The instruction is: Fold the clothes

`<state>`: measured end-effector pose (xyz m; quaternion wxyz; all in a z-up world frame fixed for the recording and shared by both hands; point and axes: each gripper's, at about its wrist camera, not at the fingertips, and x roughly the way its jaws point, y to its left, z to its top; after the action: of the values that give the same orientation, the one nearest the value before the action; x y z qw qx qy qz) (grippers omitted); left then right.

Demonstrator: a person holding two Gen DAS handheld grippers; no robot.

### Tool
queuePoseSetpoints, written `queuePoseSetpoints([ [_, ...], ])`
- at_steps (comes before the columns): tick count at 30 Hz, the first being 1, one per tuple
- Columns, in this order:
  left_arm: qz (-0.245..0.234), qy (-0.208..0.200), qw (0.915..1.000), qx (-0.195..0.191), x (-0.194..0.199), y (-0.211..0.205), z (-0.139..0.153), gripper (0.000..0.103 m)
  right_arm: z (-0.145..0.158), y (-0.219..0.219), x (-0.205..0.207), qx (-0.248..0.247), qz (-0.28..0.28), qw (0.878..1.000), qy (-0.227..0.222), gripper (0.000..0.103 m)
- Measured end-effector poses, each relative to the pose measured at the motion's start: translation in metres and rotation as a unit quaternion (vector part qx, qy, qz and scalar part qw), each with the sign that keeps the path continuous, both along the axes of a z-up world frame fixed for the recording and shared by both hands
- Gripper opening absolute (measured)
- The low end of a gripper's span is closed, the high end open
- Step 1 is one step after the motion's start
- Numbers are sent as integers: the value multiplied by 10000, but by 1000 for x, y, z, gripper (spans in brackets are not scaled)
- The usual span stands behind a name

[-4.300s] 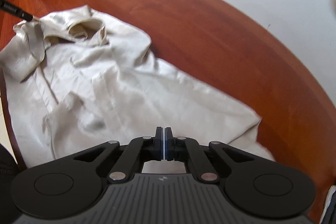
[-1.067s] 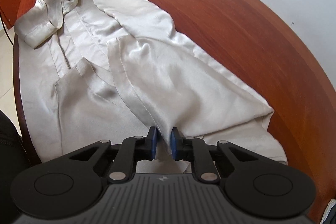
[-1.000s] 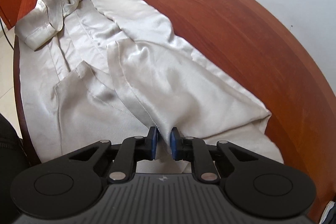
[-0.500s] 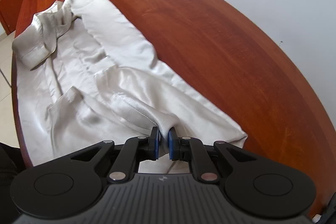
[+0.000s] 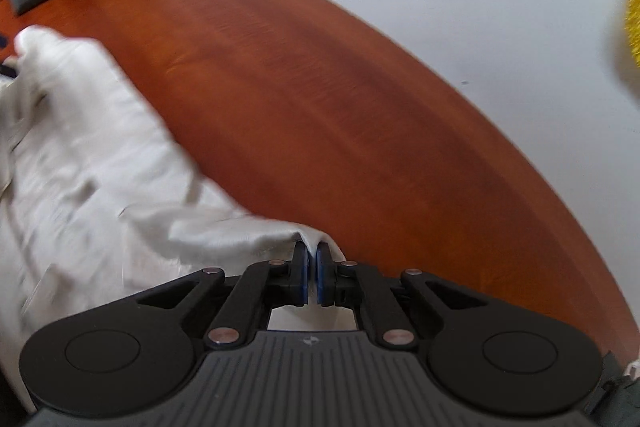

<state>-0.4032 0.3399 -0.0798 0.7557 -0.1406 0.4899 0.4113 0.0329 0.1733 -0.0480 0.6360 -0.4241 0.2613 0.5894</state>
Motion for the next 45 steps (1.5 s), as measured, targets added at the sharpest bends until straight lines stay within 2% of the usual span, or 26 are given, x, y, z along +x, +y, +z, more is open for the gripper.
queuePoseSetpoints([
  [5, -544, 9, 9983, -209, 9, 13, -12, 72, 4, 36, 12, 78, -266, 9994, -214, 4],
  [10, -1151, -7, 9921, -508, 18, 19, -24, 72, 0, 66, 25, 54, -500, 9981, -360, 4],
  [15, -1489, 119, 9871, -571, 25, 18, -37, 69, -9, 90, 38, -37, -688, 9965, -470, 4],
  [16, -1521, 100, 9867, -559, 25, 19, -38, 63, -11, 94, 40, -55, -710, 9963, -491, 4],
  [17, -1554, 80, 9863, -548, 26, 19, -39, 45, -13, 98, 41, -77, -733, 9960, -507, 4],
  [18, -1548, 68, 9864, -549, 26, 21, -38, 33, -15, 100, 41, -92, -754, 9957, -521, 4],
  [19, -1539, 56, 9865, -550, 27, 23, -38, 8, -16, 102, 41, -105, -776, 9955, -535, 4],
  [22, -1476, 79, 9883, -363, 29, 32, -34, 3, -20, 107, 44, -139, -846, 9947, -573, 4],
  [27, -1382, -75, 9904, -69, 39, 61, -17, 3, -24, 114, 55, -154, -984, 9931, -615, 3],
  [33, -1455, -45, 9892, 195, 64, 108, -6, 3, -26, 130, 68, -111, -1111, 9913, -691, 3],
  [40, -1312, 103, 9911, 192, 92, 158, -19, 8, -37, 155, 82, -206, -1193, 9905, -647, 4],
  [42, -1202, 114, 9926, 143, 98, 170, -23, 12, -43, 160, 85, -279, -1228, 9900, -634, 10],
  [43, -1048, 86, 9944, 125, 98, 179, -24, 21, -45, 162, 85, -300, -1244, 9898, -632, 12],
  [44, -933, 34, 9955, 147, 98, 182, -22, 35, -47, 163, 85, -316, -1259, 9895, -631, 15],
  [45, -820, -20, 9965, 171, 98, 185, -21, 44, -49, 164, 85, -332, -1274, 9893, -631, 19],
])
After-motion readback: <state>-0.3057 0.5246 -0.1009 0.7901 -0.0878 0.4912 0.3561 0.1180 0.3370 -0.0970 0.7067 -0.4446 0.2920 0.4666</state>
